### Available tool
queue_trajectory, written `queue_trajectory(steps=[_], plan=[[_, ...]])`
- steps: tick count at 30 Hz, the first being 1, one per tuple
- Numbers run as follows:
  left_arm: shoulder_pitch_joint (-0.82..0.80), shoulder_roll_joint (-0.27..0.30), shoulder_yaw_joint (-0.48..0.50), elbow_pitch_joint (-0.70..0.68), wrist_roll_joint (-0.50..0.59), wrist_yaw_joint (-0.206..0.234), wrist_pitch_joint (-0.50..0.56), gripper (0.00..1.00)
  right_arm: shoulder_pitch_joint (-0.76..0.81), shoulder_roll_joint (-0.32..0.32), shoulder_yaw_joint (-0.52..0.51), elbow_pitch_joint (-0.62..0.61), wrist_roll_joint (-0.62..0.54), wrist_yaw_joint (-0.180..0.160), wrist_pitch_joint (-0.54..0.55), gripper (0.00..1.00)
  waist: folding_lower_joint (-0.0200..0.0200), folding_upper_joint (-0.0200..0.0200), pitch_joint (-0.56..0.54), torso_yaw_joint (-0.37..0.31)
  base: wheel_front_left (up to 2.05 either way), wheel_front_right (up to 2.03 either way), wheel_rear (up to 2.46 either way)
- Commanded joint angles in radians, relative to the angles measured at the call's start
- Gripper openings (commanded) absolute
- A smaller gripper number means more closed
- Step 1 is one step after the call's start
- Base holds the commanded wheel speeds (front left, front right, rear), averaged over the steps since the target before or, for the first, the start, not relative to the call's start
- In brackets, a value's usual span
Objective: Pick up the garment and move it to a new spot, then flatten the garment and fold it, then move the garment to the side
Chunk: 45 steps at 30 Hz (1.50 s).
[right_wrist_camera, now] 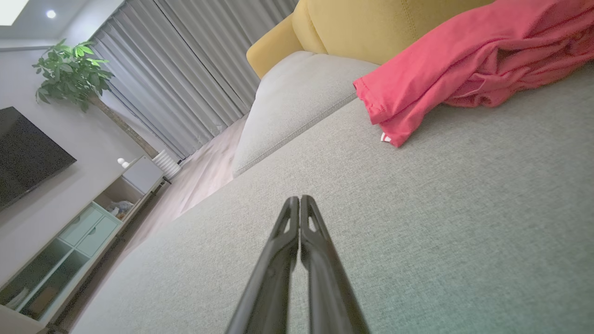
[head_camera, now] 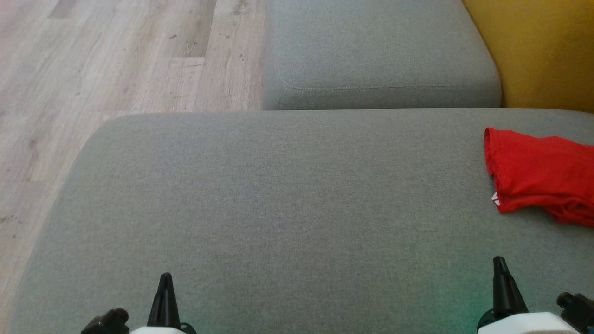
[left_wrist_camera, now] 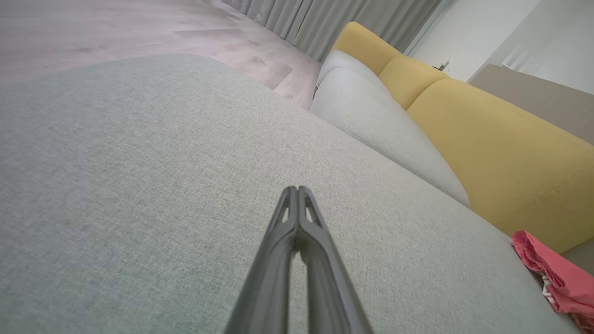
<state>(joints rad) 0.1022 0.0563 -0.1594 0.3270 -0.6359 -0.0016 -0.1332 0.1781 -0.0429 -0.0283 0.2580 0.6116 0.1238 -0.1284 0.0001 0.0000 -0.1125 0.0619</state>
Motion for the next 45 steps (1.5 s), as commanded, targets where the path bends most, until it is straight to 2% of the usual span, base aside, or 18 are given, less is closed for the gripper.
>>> queue_trajectory(steps=[1,45], plan=[[-0.060,-0.002,0.026,-0.034,-0.023,-0.008,0.003,0.00,-0.051,-0.003,0.000,-0.030,0.026,0.002,0.004,0.00,-0.0001,0.0000,0.001,-0.001,0.00,0.00,0.00],[-0.140,-0.004,0.158,-0.059,-0.529,-0.073,0.133,0.00,-0.176,-0.006,-0.046,-0.021,0.543,0.005,0.131,0.00,-0.0001,0.0000,0.062,-0.033,0.00,0.00,0.00]])
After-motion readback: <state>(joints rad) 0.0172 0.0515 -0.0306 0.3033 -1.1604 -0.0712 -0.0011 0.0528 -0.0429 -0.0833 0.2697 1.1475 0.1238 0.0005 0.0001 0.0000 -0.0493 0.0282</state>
